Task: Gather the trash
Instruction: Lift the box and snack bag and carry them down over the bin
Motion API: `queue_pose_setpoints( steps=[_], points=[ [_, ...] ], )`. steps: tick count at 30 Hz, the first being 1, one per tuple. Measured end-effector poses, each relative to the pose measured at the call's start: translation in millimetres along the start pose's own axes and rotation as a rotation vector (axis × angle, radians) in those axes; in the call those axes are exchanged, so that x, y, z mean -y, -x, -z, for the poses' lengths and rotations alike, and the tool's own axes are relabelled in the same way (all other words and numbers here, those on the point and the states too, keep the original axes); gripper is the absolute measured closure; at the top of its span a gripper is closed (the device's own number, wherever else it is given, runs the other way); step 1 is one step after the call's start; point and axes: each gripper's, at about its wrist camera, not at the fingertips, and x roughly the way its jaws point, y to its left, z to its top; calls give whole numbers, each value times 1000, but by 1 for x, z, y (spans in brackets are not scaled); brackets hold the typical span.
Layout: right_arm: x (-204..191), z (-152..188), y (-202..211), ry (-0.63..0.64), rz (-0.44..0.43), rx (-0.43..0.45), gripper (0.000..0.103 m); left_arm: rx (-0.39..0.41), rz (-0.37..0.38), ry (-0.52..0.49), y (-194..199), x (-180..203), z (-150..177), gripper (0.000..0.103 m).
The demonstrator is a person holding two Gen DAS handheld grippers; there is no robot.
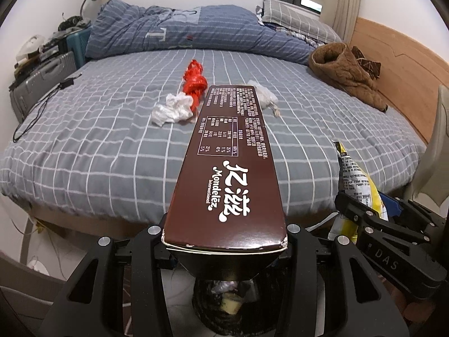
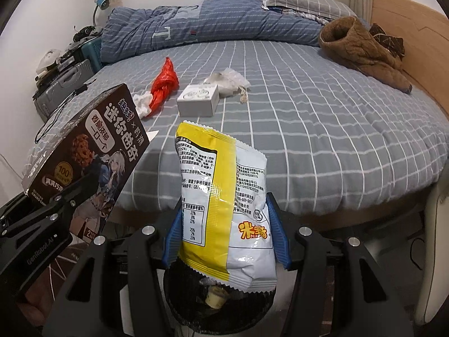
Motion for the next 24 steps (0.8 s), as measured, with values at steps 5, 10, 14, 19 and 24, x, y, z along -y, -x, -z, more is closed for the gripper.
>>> queue_pose_setpoints(
  steps=[5, 10, 14, 19, 24],
  points=[
    [-3, 13, 10, 13, 7, -4, 52, -25, -1, -7, 8, 3, 16, 60],
    [-7, 22, 17, 26, 14, -12, 52, -47, -2, 0, 16, 0, 28, 60],
    [-10, 30, 23, 38, 24, -18, 52, -57, -6, 4, 23, -2, 34, 60],
    [-14, 37, 32, 48, 27, -24, 53, -80, -5, 5, 31, -2, 44, 60],
    [-19, 44, 40, 66, 30, -33, 53, -96, -3, 5, 40, -2, 53, 60]
  ],
)
